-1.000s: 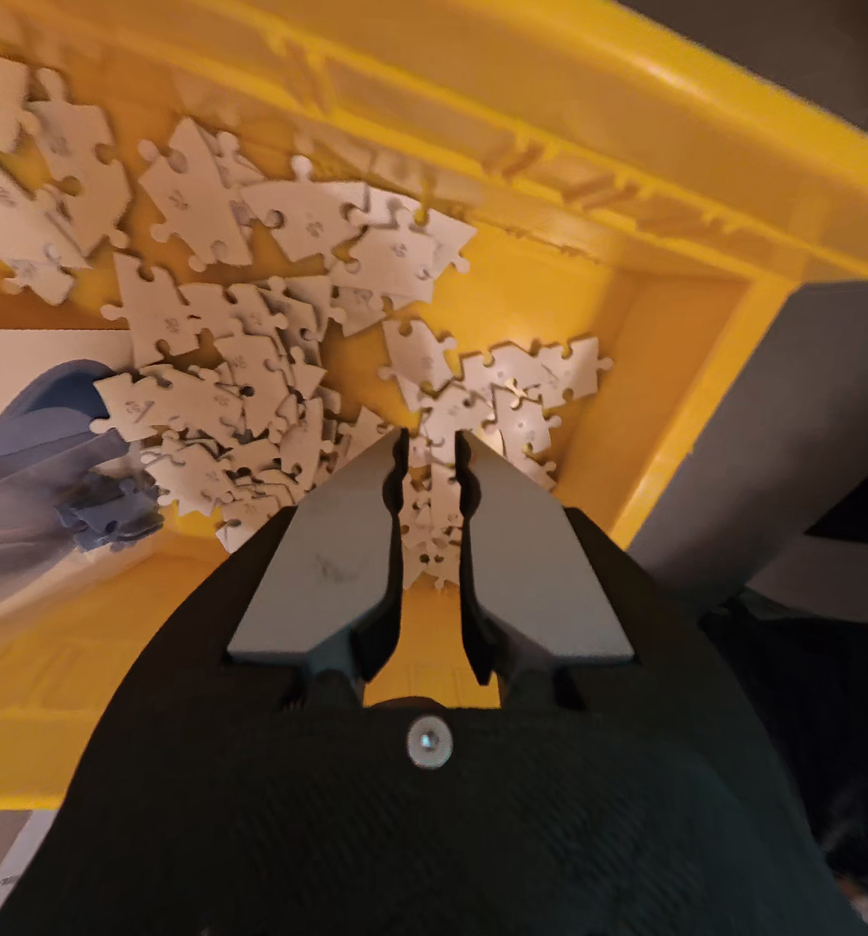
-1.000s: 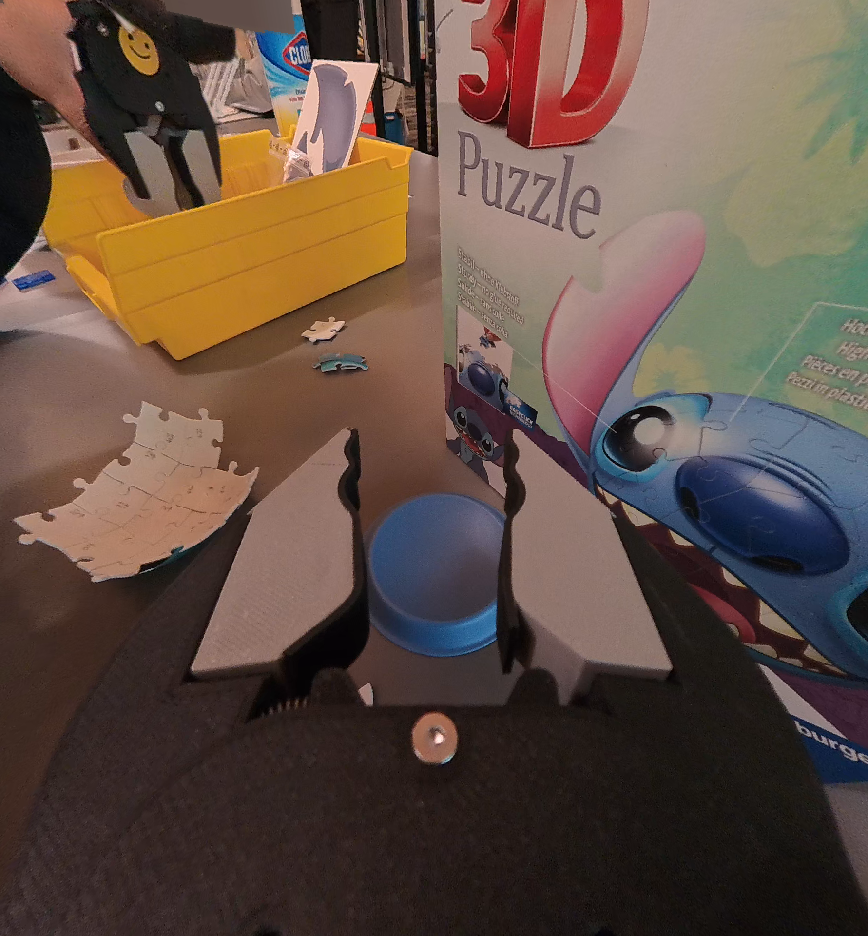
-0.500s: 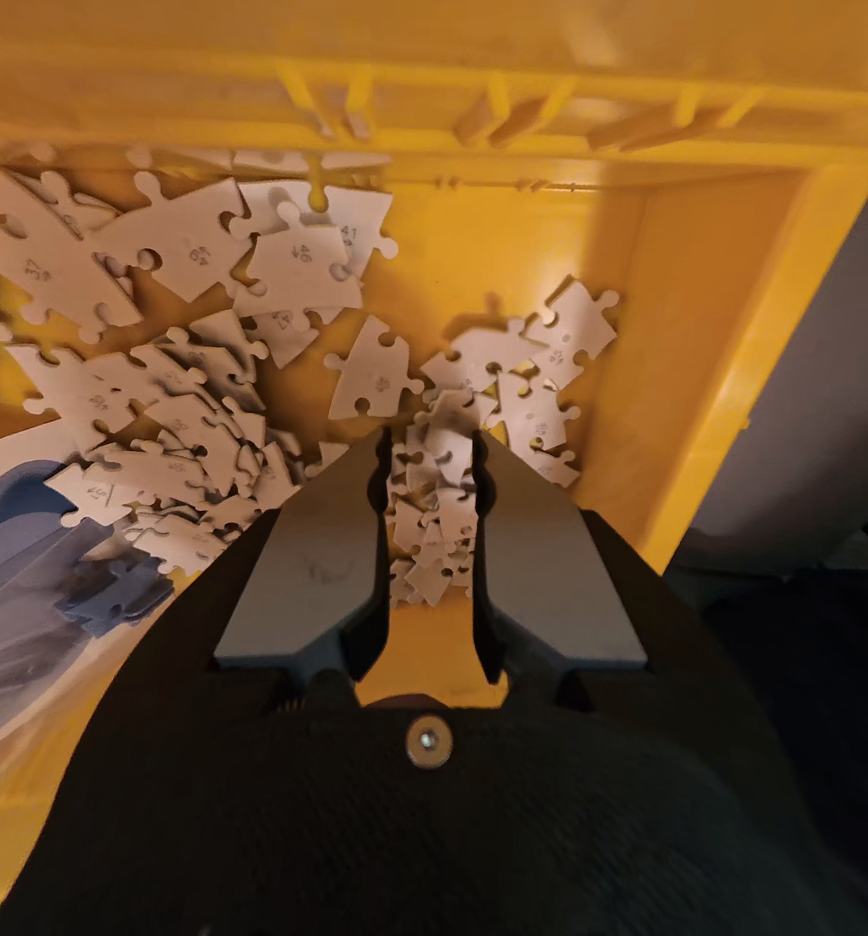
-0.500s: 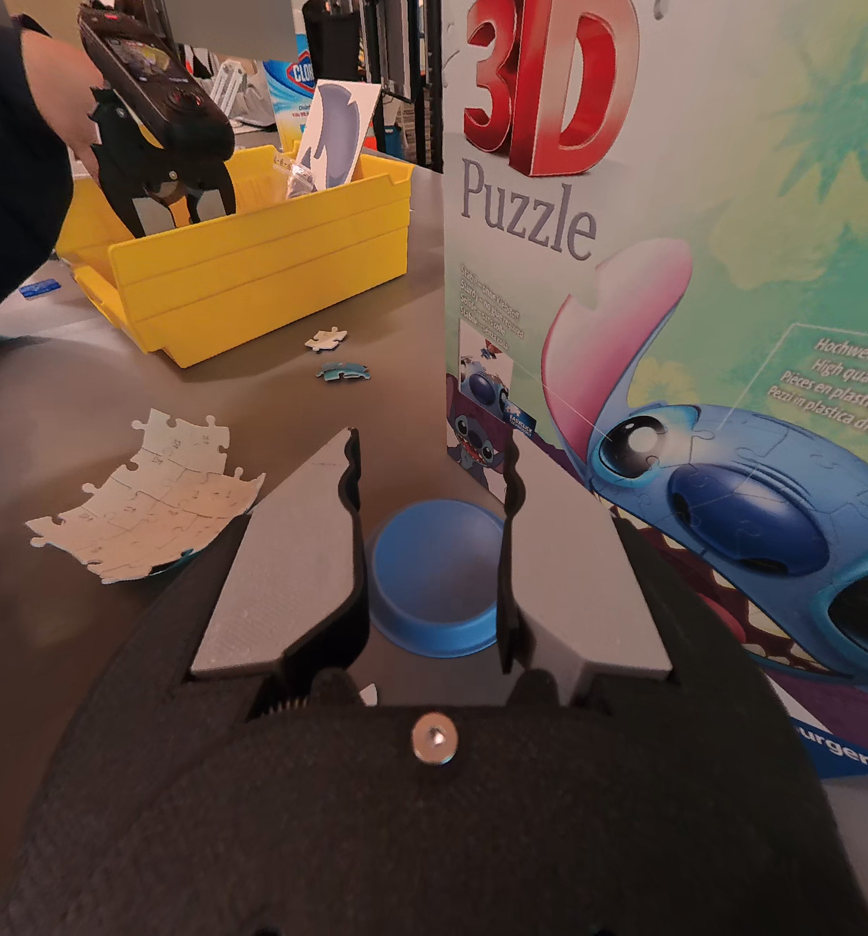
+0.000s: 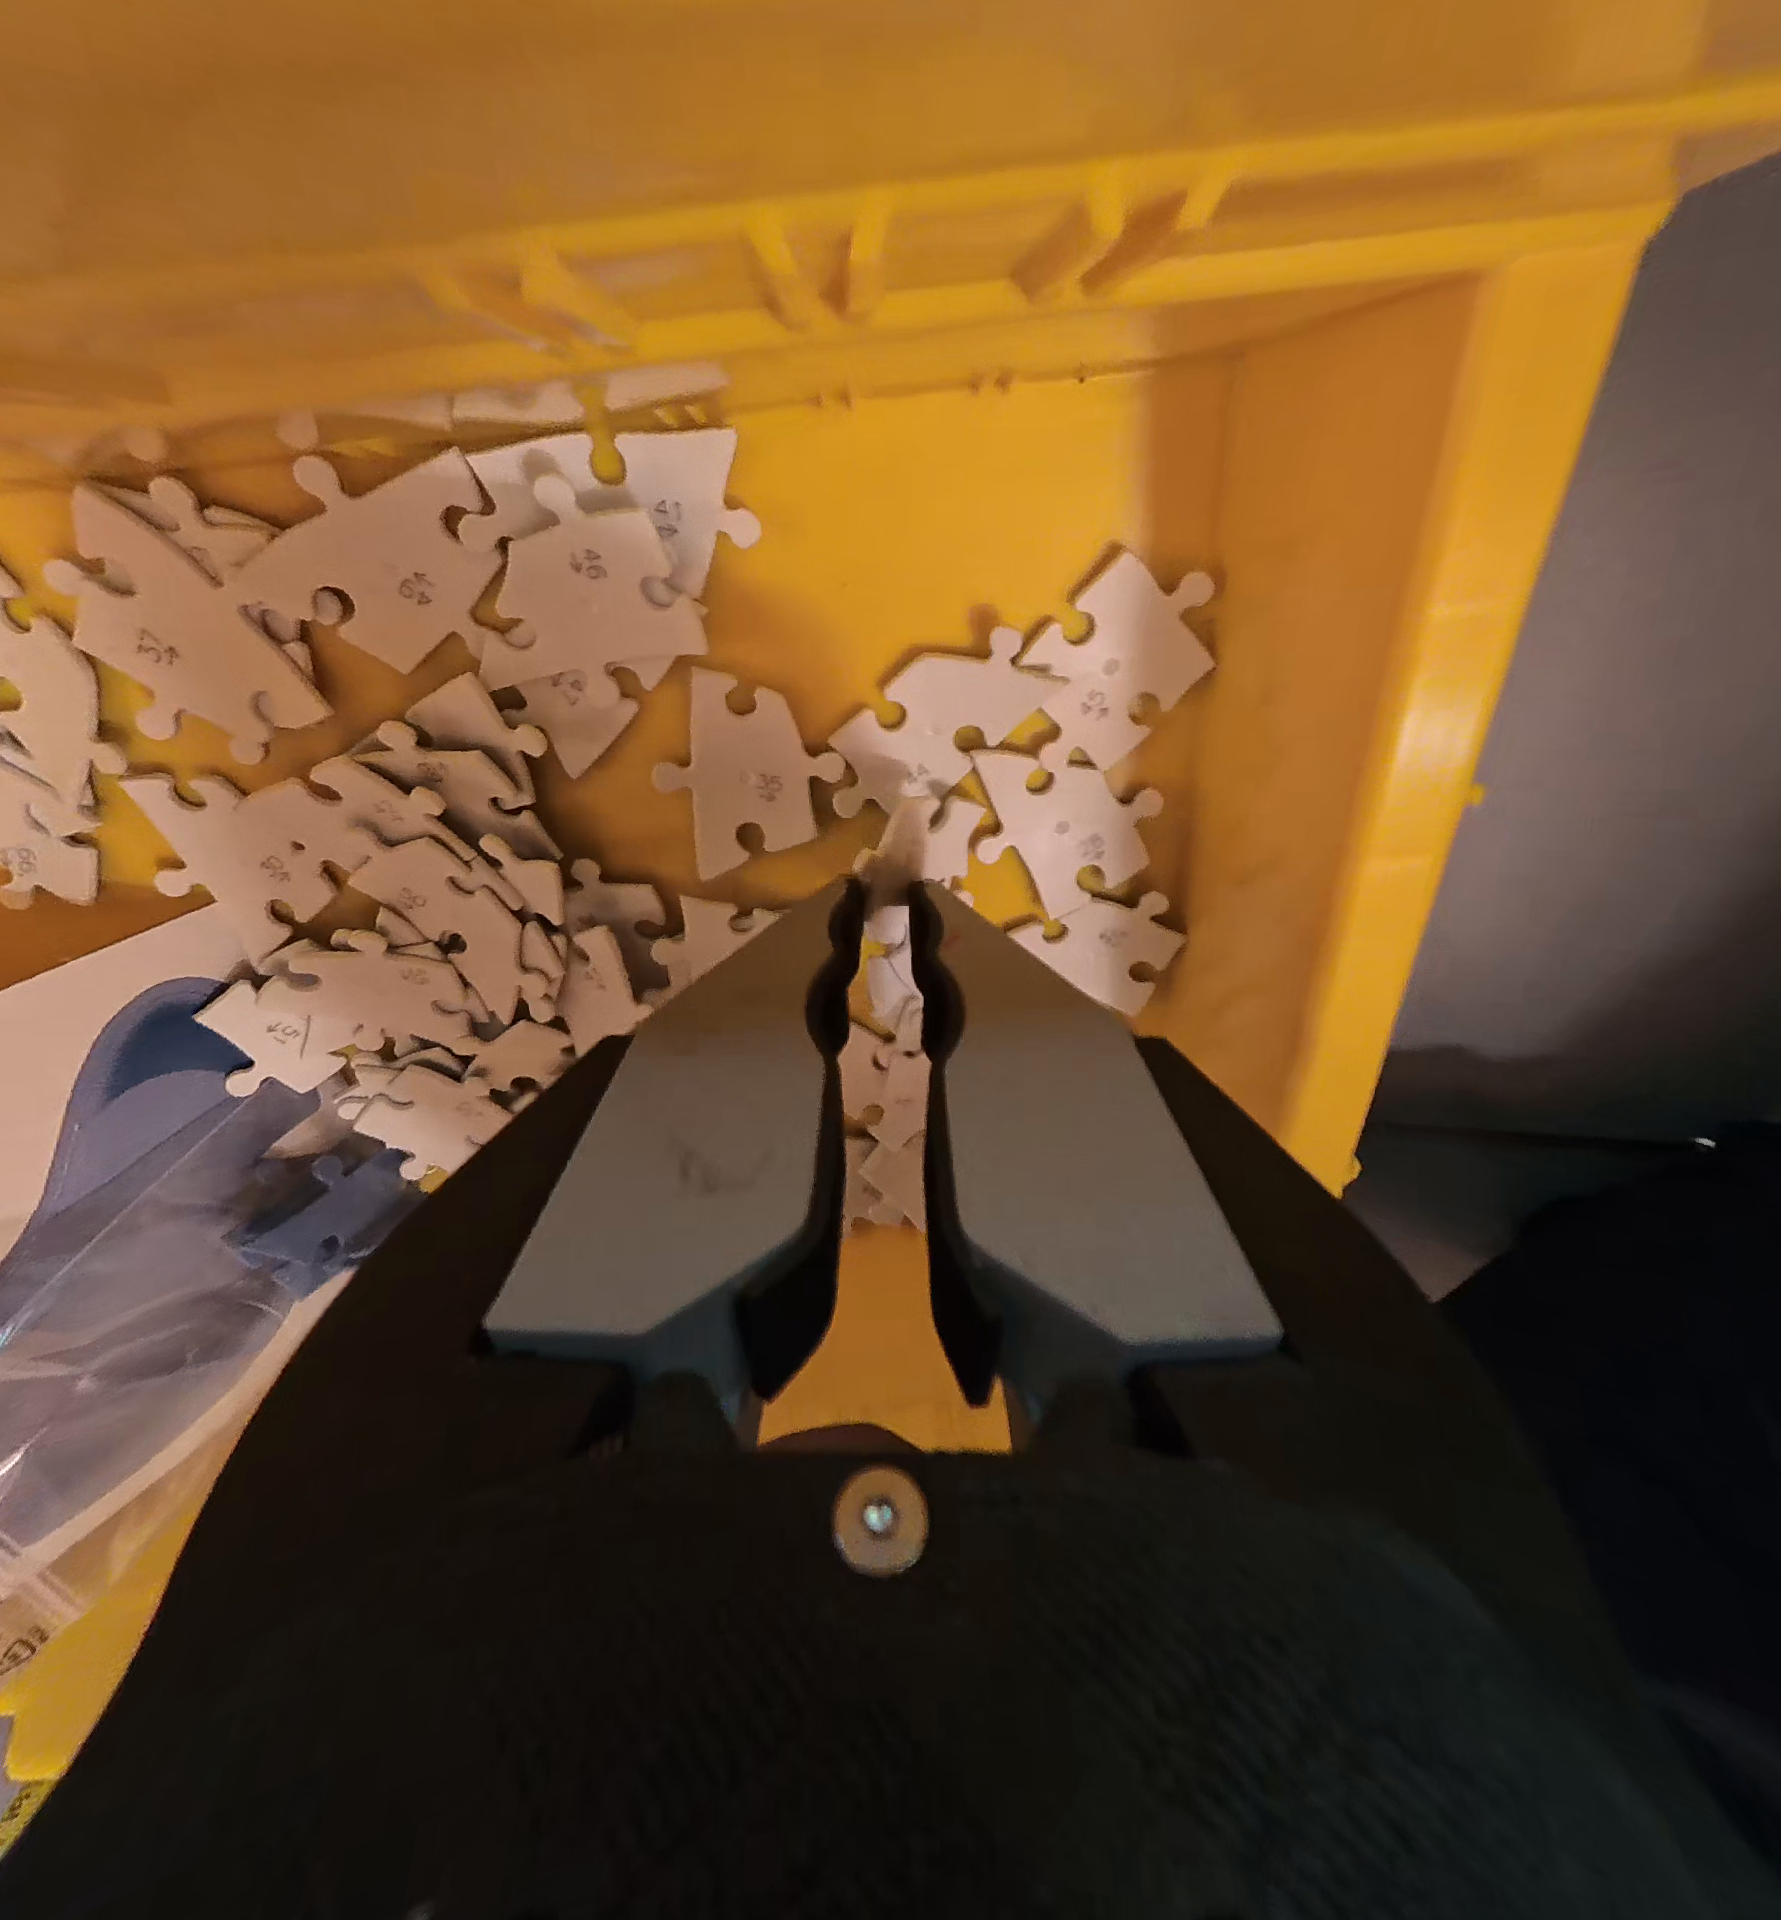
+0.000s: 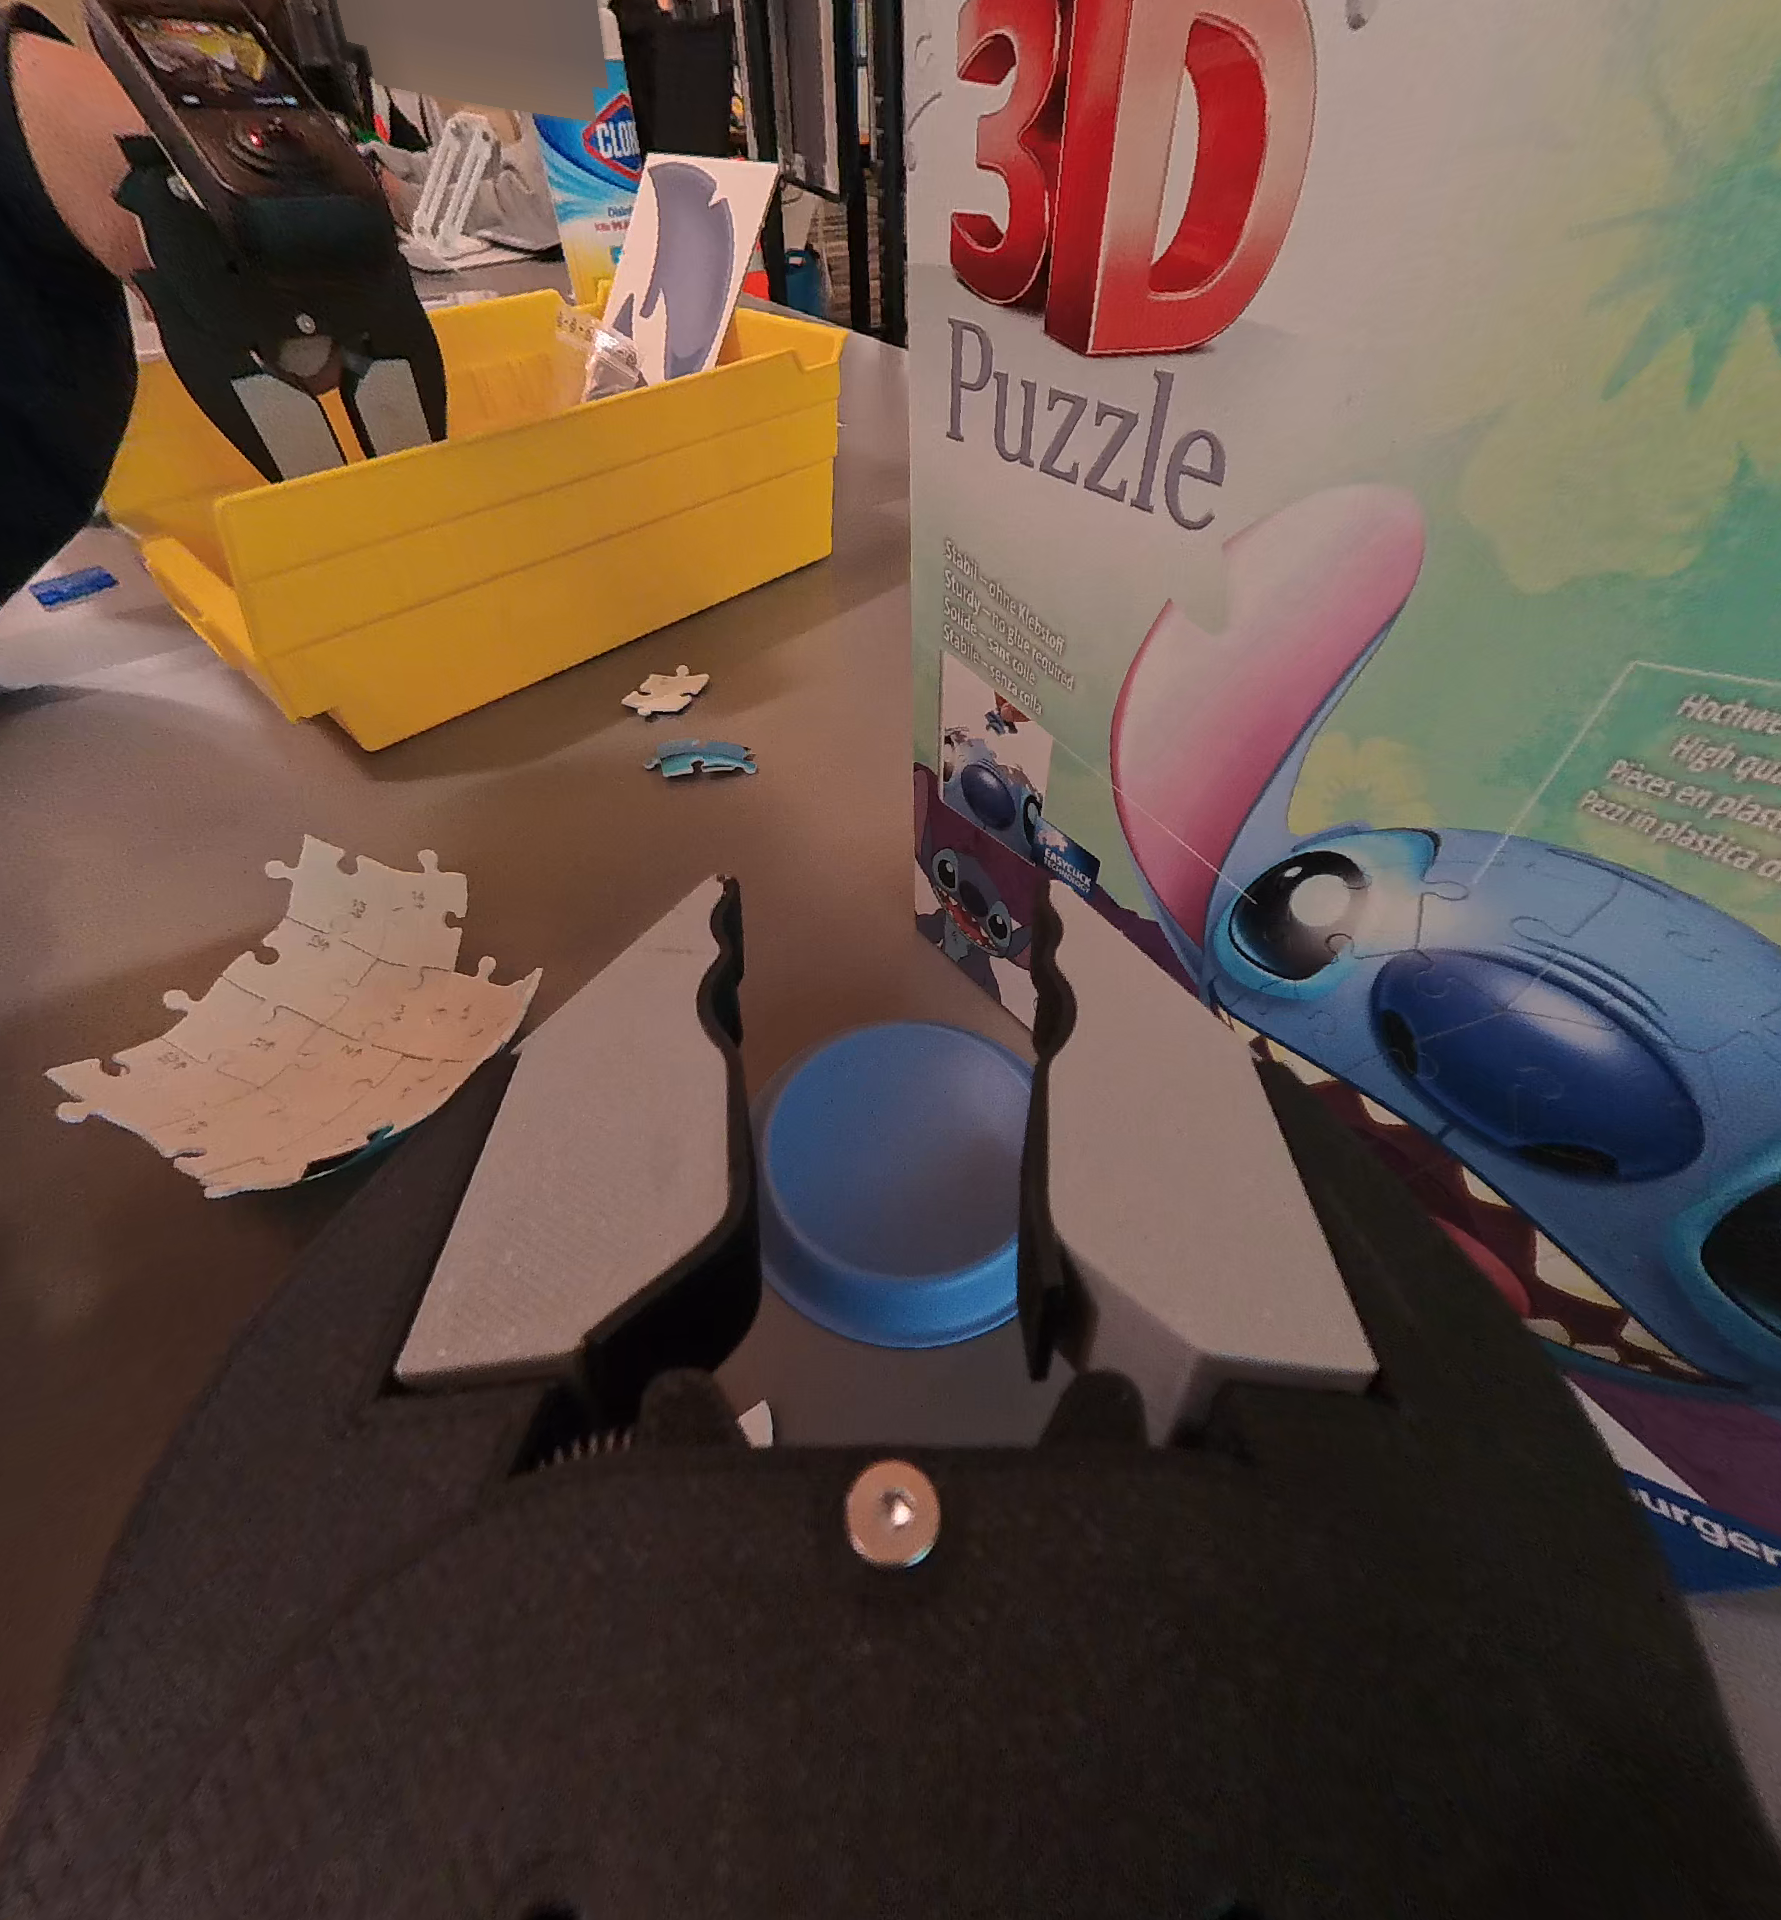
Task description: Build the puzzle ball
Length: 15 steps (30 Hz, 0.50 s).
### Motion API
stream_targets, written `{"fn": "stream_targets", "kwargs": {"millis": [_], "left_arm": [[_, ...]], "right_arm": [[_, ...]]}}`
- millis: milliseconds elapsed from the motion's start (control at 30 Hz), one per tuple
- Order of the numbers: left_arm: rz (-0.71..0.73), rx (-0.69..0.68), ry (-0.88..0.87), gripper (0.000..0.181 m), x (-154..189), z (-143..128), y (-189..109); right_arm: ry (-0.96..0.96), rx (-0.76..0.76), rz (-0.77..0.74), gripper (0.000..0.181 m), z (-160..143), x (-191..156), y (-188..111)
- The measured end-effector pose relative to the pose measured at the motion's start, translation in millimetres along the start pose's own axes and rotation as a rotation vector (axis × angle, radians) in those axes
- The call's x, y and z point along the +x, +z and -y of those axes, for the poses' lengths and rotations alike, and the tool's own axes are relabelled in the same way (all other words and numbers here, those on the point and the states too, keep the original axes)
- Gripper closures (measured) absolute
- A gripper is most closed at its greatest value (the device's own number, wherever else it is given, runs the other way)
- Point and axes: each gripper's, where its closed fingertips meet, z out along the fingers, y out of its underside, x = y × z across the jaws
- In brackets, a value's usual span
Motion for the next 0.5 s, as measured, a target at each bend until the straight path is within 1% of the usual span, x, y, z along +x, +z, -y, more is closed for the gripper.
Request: {"fn": "stream_targets", "kwargs": {"millis": [100,333,400,500], "left_arm": [[-0.028,-0.005,-0.012,0.176,4.6,-4.3,-1.3],[-0.035,0.013,-0.031,0.177,2.4,-6.9,-2.9],[-0.014,0.021,-0.032,0.176,-1.5,-4.3,-3.7],[-0.024,0.048,-0.016,0.177,0.4,2.0,-4.8]], "right_arm": [[-0.001,-0.008,0.002,0.128,-1.4,-0.3,1.0],[0.0,-0.021,0.004,0.128,-4.0,-0.5,2.5],[0.0,-0.023,0.003,0.128,-4.3,-0.4,2.5],[-0.001,-0.022,0.003,0.128,-4.1,-0.6,2.6]]}}
